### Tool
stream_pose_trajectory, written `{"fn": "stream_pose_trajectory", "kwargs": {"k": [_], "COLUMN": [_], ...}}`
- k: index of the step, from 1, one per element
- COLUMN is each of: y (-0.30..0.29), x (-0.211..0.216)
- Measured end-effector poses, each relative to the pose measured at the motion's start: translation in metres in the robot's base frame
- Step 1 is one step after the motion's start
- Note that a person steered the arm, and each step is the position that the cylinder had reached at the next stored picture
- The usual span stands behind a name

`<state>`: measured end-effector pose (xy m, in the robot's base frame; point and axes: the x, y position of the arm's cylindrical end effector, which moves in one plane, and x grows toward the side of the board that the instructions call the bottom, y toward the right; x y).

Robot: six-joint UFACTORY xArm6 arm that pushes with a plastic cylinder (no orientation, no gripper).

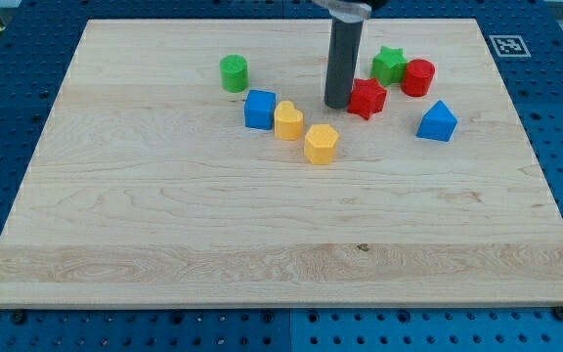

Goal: Point at the yellow hexagon

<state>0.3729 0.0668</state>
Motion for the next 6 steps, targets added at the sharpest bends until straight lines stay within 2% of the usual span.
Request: {"fn": "stream_pose_trajectory", "kwargs": {"k": [1, 3, 4, 5, 6], "y": [0.001, 0.066, 0.048, 0.016, 0.023], "x": [0.000, -0.039, -0.028, 0.033, 0.057]}}
